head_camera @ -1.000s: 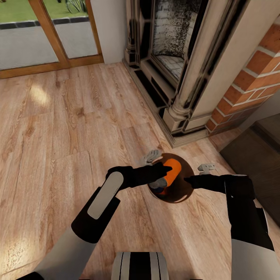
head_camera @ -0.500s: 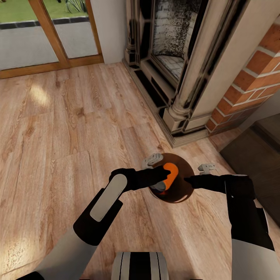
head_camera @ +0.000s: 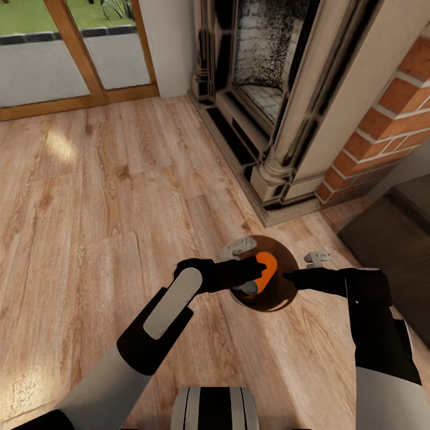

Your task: Put the three can of soda from the living room inside the tash can in the kitchen.

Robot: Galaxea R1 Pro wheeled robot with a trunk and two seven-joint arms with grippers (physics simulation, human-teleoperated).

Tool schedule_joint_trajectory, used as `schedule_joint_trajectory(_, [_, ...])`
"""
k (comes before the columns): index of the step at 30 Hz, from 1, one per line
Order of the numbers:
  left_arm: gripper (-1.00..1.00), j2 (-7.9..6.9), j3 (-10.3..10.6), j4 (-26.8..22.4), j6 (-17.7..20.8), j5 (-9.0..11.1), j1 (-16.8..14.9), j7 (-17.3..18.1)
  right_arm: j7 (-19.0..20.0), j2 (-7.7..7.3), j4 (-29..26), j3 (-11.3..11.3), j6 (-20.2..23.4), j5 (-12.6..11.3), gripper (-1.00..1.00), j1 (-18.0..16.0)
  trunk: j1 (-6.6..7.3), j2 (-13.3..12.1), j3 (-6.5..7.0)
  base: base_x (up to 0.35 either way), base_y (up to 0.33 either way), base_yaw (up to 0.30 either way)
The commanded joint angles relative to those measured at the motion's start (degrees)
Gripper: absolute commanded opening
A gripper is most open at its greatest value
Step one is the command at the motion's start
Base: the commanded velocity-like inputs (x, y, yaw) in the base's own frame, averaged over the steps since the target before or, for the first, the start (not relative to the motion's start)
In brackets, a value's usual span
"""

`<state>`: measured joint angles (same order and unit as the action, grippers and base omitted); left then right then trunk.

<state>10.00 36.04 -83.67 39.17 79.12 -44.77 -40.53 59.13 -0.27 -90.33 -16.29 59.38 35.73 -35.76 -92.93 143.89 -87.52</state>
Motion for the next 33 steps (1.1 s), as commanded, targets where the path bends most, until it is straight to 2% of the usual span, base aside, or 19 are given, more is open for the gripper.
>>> schedule_joint_trajectory(1, [-1.0, 0.0, 0.26, 0.34, -0.54, -0.01, -0.14, 0.03, 0.1, 0.01, -0.02, 0.03, 0.62, -1.18, -1.0, -0.01, 0.01, 0.0, 0.0, 0.0, 0.0, 0.0])
schedule_joint_trajectory(3, [-1.0, 0.0, 0.47, 0.65, -1.19, 0.02, -0.37, 0.02, 0.1, 0.01, -0.02, 0.05, 0.62, -1.18, -1.0, -0.01, 0.01, 0.0, 0.0, 0.0, 0.0, 0.0])
schedule_joint_trajectory(4, [1.0, 0.0, 0.55, 0.76, -1.45, 0.04, -0.5, 0.01, 0.1, 0.01, -0.02, 0.04, 0.62, -1.18, -1.0, -0.01, 0.01, 0.0, 0.0, 0.0, 0.0, 0.0])
schedule_joint_trajectory(25, [1.0, 0.0, 0.76, 0.75, -1.19, -0.05, -0.93, 0.01, 0.1, -0.08, -0.02, 0.03, 0.62, -1.18, -1.0, -0.01, 0.01, 0.0, 0.0, 0.0, 0.0, 0.0])
schedule_joint_trajectory(30, [1.0, 0.0, 0.78, 0.25, 2.99, 0.11, -0.87, 0.1, 0.1, -0.08, -0.02, 0.03, 0.62, -1.18, -1.0, -0.01, 0.01, 0.0, 0.0, 0.0, 0.0, 0.0])
schedule_joint_trajectory(33, [1.0, 0.0, 0.74, -1.4, 7.72, 0.35, -0.85, 0.47, 0.1, -0.08, -0.02, 0.03, 0.62, -1.18, -1.0, -0.01, 0.01, 0.0, 0.0, 0.0, 0.0, 0.0])
